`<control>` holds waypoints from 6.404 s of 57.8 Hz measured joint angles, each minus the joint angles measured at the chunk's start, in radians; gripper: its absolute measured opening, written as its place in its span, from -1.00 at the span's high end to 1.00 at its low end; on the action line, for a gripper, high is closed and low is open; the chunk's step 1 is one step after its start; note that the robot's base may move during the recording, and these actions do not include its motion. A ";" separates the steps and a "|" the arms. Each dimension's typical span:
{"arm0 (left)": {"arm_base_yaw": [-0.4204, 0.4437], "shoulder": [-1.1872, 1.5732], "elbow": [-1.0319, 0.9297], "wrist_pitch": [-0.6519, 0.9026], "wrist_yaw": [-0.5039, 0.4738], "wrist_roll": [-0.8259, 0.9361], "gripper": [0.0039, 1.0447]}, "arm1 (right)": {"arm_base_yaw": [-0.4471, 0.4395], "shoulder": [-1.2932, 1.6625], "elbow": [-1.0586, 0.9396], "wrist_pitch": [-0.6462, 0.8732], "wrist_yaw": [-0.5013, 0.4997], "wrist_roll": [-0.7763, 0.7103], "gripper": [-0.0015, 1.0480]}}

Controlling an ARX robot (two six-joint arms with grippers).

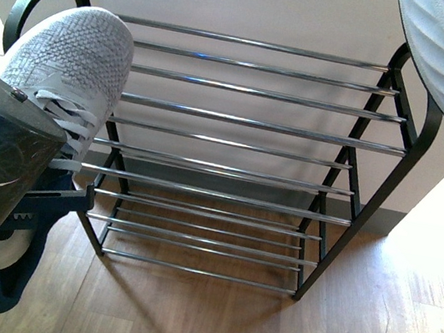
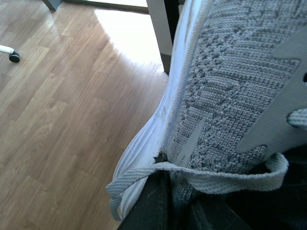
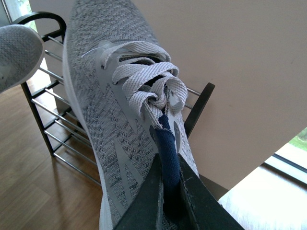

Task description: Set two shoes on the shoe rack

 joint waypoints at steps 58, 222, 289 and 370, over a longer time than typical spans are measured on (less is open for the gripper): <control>-0.001 0.000 0.000 0.000 0.006 0.000 0.96 | 0.457 1.189 0.760 0.155 0.563 0.509 0.96; -0.001 0.000 0.000 0.000 0.007 0.000 0.96 | 0.011 0.319 -0.204 0.725 0.372 0.316 0.97; -0.001 0.000 0.000 0.000 0.007 0.000 0.96 | 0.011 -0.208 -0.280 0.307 0.369 0.316 0.97; 0.002 0.000 0.000 0.000 0.003 0.000 0.96 | 0.010 -0.459 -0.280 0.049 0.371 0.314 -0.75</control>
